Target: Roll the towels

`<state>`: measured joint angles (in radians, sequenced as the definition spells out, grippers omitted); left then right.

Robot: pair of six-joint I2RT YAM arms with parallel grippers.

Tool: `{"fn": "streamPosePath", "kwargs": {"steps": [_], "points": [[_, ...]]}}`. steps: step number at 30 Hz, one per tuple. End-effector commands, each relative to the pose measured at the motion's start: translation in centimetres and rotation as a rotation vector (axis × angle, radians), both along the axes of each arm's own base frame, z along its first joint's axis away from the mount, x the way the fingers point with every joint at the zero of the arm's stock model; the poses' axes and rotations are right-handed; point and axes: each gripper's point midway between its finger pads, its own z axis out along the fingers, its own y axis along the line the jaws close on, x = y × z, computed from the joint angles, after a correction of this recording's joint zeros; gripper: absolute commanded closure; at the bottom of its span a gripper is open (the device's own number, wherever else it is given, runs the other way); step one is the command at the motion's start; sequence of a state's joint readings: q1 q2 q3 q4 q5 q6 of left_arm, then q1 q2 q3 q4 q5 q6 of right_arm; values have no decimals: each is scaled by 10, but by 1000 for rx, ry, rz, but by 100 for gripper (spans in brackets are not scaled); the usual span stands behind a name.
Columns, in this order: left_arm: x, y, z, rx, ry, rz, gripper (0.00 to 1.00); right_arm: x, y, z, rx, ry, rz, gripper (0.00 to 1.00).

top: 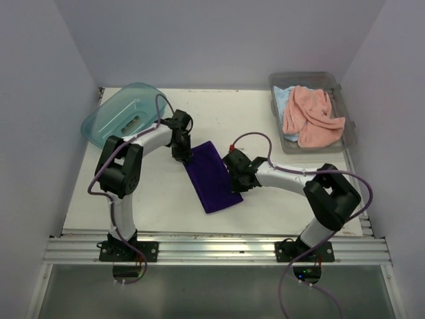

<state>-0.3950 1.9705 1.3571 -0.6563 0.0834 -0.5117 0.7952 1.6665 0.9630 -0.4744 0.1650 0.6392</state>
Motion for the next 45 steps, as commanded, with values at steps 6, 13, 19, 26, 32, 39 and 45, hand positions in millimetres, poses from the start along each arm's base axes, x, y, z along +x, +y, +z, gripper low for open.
{"fn": "streamPosePath", "kwargs": {"steps": [6, 13, 19, 26, 32, 39, 45], "points": [[48, -7, 13, 52, -92, -25, 79, -41, 4, 24, 141, 42, -45, 100], [41, 2, 91, 81, -199, -39, 50, 7, 14, 79, 114, -115, 13, 96], [4, 6, 126, 7, -220, 3, 49, 48, 29, 78, 144, -83, 54, 97], [-55, -24, 131, -289, -188, -1, 65, 90, 63, 71, 229, -40, 68, 98], [-107, -55, 118, -451, -111, -51, 69, 112, 74, 49, 223, -5, 57, 98], [-164, -93, 65, -520, 19, -151, 71, 124, 65, 13, 209, 66, 8, 100], [-187, -74, -3, -352, 138, -126, 77, 118, 50, 3, 193, 78, -31, 100]]}}
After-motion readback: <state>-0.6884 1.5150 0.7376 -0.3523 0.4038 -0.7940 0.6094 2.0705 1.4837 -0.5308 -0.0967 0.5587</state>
